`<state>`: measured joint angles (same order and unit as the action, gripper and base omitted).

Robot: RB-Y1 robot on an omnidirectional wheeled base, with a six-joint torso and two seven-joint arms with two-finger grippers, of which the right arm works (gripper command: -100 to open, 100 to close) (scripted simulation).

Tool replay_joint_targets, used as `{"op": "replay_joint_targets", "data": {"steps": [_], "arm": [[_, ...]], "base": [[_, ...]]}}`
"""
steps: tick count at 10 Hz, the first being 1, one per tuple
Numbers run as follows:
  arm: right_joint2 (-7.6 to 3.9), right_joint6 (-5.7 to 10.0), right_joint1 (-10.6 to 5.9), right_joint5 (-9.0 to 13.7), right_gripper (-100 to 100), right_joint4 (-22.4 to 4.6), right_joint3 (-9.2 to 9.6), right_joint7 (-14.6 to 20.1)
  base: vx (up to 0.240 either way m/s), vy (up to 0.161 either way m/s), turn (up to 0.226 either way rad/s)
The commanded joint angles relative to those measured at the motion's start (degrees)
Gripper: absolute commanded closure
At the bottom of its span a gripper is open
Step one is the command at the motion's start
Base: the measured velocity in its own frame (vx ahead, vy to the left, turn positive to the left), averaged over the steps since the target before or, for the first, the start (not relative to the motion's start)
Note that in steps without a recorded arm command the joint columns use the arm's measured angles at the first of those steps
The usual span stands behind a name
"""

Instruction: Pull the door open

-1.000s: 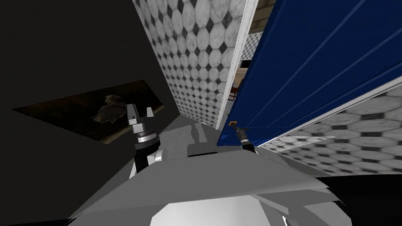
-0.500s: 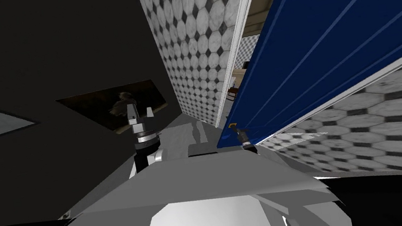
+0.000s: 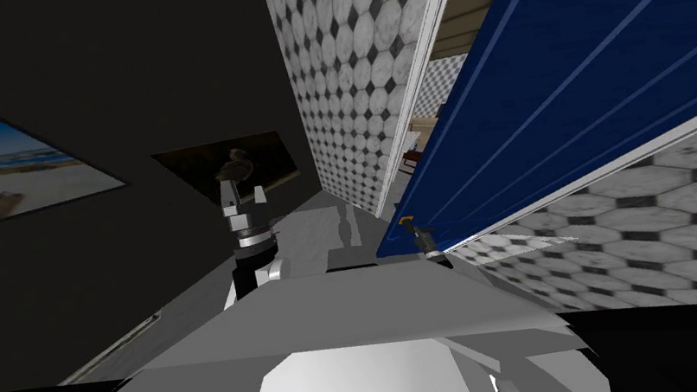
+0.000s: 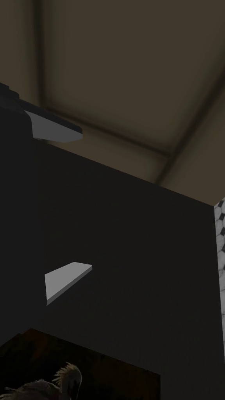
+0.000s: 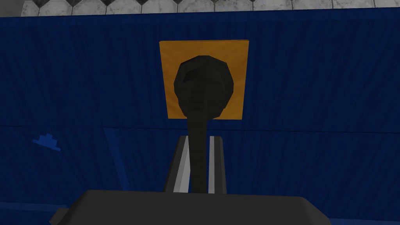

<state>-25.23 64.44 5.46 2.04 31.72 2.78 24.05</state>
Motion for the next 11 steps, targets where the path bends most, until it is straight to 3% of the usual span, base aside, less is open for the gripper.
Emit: {"op": "replay_joint_targets", "data": {"steps": [1, 3, 4, 5, 11], "arm": [[-0.78, 1.41, 1.03, -0.13, 100, -0.26, 0.29, 0.73], [-1.52, 3.21, 1.92, -0.31, 100, -0.71, 0.67, 1.47], [-1.25, 3.02, 1.21, -0.28, 100, -1.57, 0.57, 1.16], [-1.54, 4.38, 1.75, -0.41, 100, -2.29, 0.83, 1.51], [-2.56, 8.43, 3.29, -0.67, 100, -3.94, 1.40, 2.47]], "base": [[-0.232, -0.066, 0.173], [-0.219, -0.050, 0.167], [-0.090, -0.022, 0.033], [-0.124, -0.051, 0.161], [-0.200, -0.082, 0.166]]}}
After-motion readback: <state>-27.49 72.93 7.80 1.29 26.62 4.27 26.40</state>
